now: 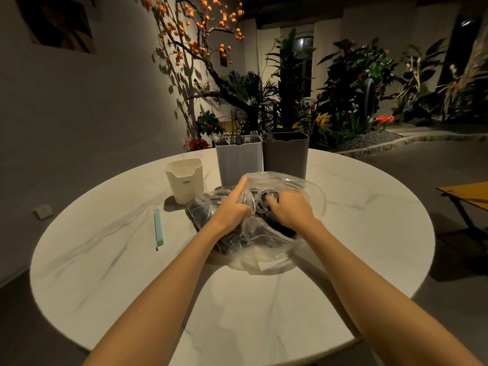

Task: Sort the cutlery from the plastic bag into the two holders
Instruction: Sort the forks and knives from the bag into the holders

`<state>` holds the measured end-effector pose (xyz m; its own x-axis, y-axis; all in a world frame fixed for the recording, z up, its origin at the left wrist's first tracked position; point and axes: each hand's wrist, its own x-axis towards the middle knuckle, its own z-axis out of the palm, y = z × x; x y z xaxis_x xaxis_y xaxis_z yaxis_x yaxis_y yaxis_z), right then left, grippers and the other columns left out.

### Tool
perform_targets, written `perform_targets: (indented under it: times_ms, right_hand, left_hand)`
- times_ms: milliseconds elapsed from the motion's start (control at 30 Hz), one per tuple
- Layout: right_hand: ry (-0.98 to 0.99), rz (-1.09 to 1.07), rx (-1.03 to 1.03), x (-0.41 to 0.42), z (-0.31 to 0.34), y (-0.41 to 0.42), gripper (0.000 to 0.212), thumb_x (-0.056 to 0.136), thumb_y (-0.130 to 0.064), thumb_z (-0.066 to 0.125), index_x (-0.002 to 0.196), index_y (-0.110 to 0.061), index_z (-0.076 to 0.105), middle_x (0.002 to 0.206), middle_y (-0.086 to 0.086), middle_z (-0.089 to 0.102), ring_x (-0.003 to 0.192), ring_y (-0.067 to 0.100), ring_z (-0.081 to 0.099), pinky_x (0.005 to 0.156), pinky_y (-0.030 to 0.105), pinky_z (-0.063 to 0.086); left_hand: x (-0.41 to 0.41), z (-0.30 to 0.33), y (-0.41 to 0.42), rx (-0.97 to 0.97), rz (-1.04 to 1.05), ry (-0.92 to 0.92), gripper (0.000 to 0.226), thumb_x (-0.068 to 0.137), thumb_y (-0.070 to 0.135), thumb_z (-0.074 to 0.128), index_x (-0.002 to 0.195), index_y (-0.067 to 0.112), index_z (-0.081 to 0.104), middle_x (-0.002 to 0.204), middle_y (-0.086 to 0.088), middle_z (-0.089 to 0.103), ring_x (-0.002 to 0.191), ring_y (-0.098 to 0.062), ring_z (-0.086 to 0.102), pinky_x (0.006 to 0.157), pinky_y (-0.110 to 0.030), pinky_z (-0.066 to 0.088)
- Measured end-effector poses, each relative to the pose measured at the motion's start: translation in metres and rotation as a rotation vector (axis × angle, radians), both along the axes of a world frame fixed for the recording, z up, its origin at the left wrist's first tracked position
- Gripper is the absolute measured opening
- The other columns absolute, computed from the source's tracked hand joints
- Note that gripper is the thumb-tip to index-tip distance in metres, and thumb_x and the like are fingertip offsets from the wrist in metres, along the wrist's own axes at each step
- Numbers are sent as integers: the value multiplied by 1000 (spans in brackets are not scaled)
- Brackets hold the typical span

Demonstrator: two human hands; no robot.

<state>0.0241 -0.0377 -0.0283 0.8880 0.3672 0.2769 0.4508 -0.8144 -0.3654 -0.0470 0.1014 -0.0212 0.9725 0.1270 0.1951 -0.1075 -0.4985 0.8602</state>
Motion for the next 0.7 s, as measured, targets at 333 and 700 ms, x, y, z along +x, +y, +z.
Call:
perform_targets:
  times_ms: [333, 700]
  right_hand:
    - [106, 27, -379, 9, 25, 2, 65, 93, -52, 52, 141, -11, 37, 144, 10, 45, 128, 28, 47, 91, 38, 43]
    - [230, 43, -320, 20, 30, 11, 46, 92, -55, 50, 89, -11, 63, 102, 6, 64, 90, 22, 57, 79, 31, 46]
  left_hand:
    - [8, -9, -3, 67, 121, -83, 54, 99, 29, 42, 150, 17, 30, 155, -2, 31, 142, -17, 29, 118, -40, 24]
    - [9, -13, -1, 153, 170, -118, 54, 90, 0, 47, 141, 16, 41, 145, -5, 44, 131, -21, 42, 110, -38, 36]
